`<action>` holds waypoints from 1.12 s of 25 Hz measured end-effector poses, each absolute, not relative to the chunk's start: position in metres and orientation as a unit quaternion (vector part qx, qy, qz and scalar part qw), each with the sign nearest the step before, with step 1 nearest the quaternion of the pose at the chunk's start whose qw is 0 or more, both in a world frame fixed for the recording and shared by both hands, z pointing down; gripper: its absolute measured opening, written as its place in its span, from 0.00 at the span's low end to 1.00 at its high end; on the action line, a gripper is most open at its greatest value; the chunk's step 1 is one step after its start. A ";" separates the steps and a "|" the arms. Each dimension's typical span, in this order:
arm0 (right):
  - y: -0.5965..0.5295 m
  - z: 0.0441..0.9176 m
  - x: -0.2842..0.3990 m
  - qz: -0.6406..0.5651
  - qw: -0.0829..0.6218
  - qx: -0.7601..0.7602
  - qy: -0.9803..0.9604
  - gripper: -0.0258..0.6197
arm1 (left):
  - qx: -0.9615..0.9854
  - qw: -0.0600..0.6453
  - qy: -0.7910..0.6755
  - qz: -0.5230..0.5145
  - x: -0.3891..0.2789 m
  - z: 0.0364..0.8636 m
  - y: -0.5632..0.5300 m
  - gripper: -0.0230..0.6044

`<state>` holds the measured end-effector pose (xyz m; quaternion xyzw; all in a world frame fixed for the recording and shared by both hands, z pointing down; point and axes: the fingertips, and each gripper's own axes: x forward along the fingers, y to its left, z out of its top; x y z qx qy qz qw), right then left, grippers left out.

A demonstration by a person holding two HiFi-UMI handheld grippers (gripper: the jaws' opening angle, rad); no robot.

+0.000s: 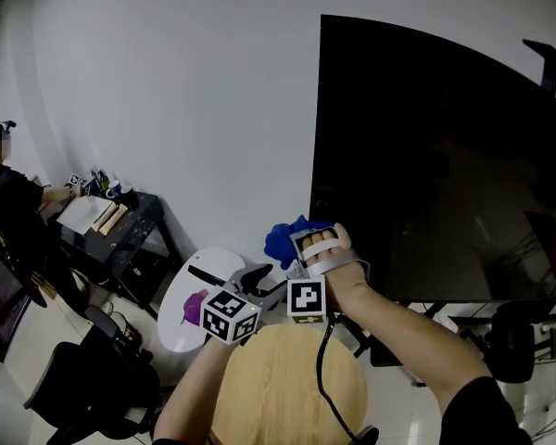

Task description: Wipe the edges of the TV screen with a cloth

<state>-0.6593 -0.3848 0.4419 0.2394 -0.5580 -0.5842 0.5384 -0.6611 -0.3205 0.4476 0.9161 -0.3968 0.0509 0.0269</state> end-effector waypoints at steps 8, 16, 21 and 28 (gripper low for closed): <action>-0.385 0.514 -0.654 -0.579 0.545 0.227 -0.562 0.26 | 0.913 0.066 -0.395 0.077 -0.663 0.513 -0.319 0.43; -0.382 0.580 -0.648 -0.536 0.549 0.229 -0.599 0.26 | 0.913 0.102 -0.386 0.090 -0.655 0.563 -0.314 0.44; -0.381 0.617 -0.647 -0.513 0.553 0.223 -0.617 0.26 | 0.913 0.114 -0.381 0.093 -0.652 0.580 -0.311 0.44; -0.374 0.665 -0.636 -0.469 0.559 0.213 -0.650 0.25 | 0.911 0.130 -0.376 0.107 -0.648 0.607 -0.308 0.44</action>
